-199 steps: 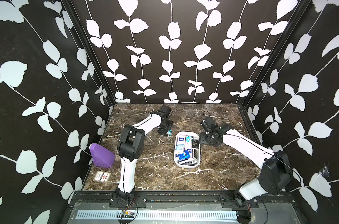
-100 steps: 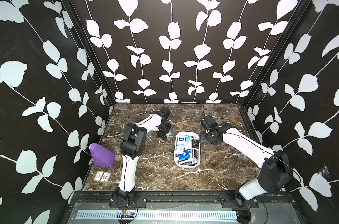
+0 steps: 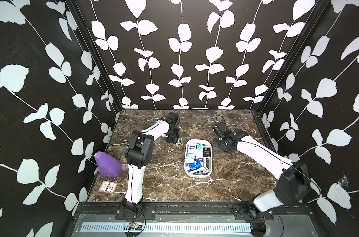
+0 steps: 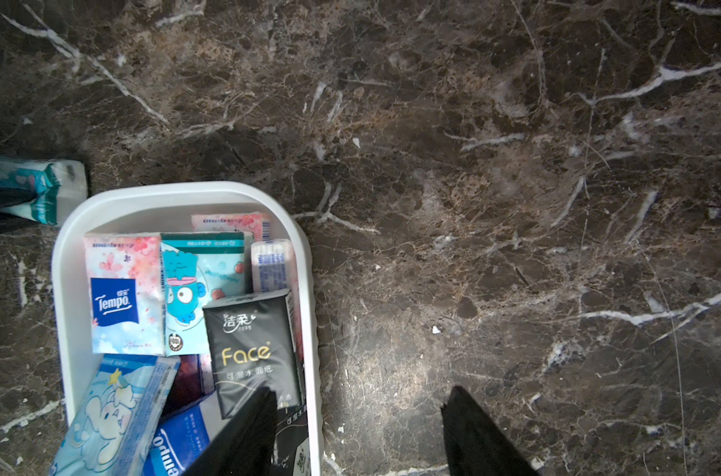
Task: Put the pocket tissues into the storage box
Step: Pick up the pocket tissues from the center of the board, then place the pocket tissues in the storage box.
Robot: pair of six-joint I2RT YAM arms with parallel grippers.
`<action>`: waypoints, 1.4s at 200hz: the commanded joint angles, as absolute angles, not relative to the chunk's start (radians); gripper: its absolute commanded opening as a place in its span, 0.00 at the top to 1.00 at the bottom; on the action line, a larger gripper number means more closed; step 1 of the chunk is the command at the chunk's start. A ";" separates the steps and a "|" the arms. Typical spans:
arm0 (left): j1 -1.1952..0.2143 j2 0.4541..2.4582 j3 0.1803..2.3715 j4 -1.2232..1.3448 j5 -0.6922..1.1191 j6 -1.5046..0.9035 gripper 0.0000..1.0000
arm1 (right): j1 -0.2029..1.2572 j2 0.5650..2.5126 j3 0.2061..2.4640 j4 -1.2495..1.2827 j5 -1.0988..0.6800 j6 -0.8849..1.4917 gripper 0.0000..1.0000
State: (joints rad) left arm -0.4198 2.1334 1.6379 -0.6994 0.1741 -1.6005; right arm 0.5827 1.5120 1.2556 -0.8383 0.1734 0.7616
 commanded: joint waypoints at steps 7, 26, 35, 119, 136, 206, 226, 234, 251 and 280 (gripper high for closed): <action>-0.404 2.143 1.556 -0.644 0.175 -1.550 1.00 | 0.593 1.476 1.258 -0.858 0.195 0.784 0.35; -0.403 2.092 1.540 -0.629 0.169 -1.478 1.00 | 0.595 1.475 1.268 -0.860 0.194 0.785 0.36; -0.403 2.058 1.524 -0.613 0.166 -1.447 1.00 | 0.597 1.478 1.274 -0.858 0.193 0.785 0.36; -0.403 1.758 1.349 -0.476 0.285 -1.121 1.00 | 0.614 1.544 1.341 -0.840 0.157 0.776 0.37; -0.410 1.704 1.342 -0.516 0.333 -0.992 1.00 | 0.619 1.543 1.334 -0.838 0.155 0.782 0.37; -0.577 1.537 1.236 -0.654 0.423 -0.693 1.00 | 0.626 1.525 1.261 -0.804 0.145 0.798 0.37; -0.643 1.542 1.242 -0.708 0.442 -0.646 1.00 | 0.624 1.546 1.277 -0.815 0.143 0.775 0.37; -0.669 1.542 1.241 -0.715 0.435 -0.641 1.00 | 0.623 1.552 1.285 -0.816 0.141 0.766 0.37; -0.727 1.556 1.251 -0.726 0.415 -0.646 1.00 | 0.613 1.561 1.300 -0.824 0.128 0.755 0.36; -0.805 1.627 1.336 -0.785 0.396 -0.650 1.00 | 0.580 1.544 1.301 -0.822 0.091 0.735 0.36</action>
